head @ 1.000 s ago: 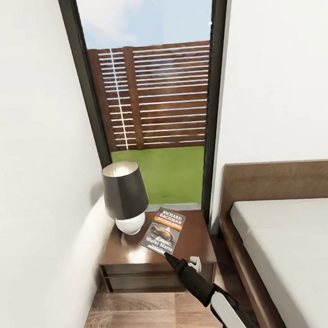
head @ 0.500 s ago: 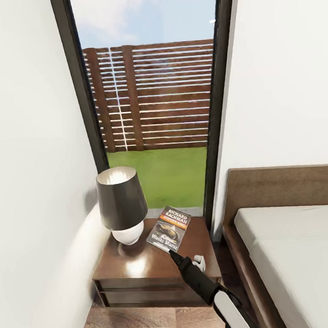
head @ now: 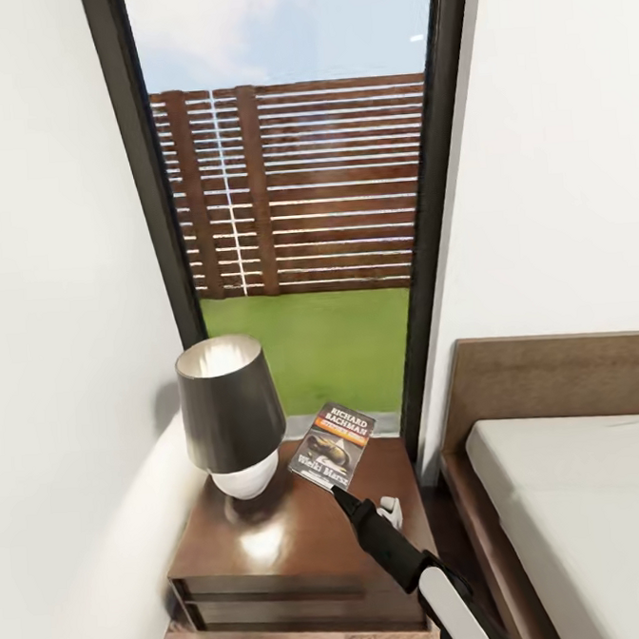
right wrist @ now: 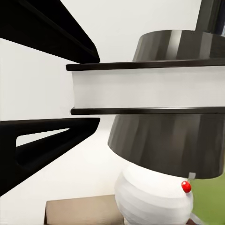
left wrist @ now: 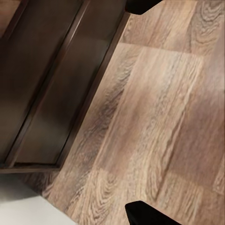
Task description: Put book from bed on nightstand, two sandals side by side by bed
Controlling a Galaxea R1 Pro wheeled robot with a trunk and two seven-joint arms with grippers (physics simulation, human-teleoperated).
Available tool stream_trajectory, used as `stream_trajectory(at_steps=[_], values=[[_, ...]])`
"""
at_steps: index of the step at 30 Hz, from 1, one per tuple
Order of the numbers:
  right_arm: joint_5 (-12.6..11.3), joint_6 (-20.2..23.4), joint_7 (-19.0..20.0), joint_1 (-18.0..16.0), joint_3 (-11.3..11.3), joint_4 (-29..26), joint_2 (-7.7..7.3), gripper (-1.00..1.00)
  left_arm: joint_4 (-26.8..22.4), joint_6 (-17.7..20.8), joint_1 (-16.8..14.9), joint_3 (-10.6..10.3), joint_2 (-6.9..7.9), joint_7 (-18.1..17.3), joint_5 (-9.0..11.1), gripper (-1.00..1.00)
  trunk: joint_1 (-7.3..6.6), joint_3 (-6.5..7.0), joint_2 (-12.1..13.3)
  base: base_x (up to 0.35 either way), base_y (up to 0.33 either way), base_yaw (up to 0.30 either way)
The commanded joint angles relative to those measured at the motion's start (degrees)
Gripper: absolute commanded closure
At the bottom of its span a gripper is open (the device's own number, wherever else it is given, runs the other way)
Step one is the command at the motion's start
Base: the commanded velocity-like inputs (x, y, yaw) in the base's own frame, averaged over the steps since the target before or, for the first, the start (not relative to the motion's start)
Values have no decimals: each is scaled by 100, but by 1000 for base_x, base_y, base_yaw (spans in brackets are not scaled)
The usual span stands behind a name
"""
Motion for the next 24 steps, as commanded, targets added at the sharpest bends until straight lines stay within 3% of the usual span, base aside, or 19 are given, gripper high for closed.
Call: stream_trajectory(at_steps=[1,18,24], values=[[-77,48,3,-3,-3,-2,1,100,4,-13,-3,50,2,-21,-40,-100,2,-6,-3,220,0,0],[-61,42,-35,-3,-40,82,9,100,4,-18,-3,50,4,-21,-40,-100,2,-6,-3,174,0,0],[-178,47,-436,-3,-157,222,9,100,4,-20,-3,50,9,-21,-40,-100,2,-6,-3,40,0,0]])
